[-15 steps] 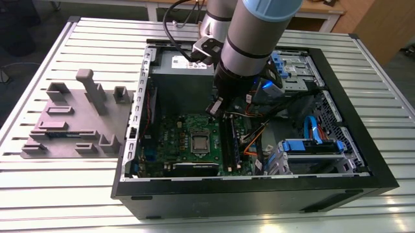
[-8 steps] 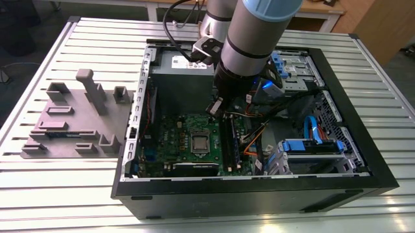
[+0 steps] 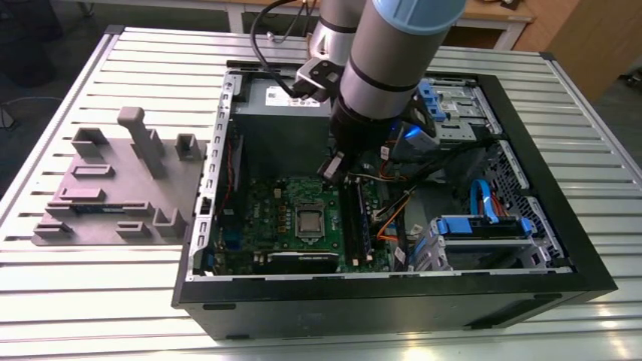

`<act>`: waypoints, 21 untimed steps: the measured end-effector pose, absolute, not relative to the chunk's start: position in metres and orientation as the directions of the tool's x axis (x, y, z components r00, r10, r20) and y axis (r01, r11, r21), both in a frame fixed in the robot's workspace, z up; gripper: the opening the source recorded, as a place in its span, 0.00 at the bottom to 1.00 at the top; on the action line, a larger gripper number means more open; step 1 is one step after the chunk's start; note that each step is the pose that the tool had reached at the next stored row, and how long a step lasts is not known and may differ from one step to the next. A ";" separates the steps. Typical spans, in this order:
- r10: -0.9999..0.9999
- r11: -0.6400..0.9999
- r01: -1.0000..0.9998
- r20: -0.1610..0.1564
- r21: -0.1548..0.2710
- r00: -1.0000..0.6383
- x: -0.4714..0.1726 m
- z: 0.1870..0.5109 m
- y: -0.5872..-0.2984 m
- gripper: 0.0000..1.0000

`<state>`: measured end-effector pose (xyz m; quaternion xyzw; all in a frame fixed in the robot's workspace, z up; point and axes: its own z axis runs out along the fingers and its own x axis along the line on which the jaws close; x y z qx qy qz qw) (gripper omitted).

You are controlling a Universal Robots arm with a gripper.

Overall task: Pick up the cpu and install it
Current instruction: 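Install the first cpu locking lever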

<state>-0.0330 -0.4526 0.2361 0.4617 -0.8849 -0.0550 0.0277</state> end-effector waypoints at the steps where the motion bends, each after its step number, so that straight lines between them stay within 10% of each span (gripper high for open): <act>1: -0.825 0.561 -0.819 -0.002 0.122 -0.566 -0.033 0.236 -0.453 0.10; 21: -0.888 0.454 -0.885 -0.025 0.101 -0.458 -0.040 0.236 -0.457 0.10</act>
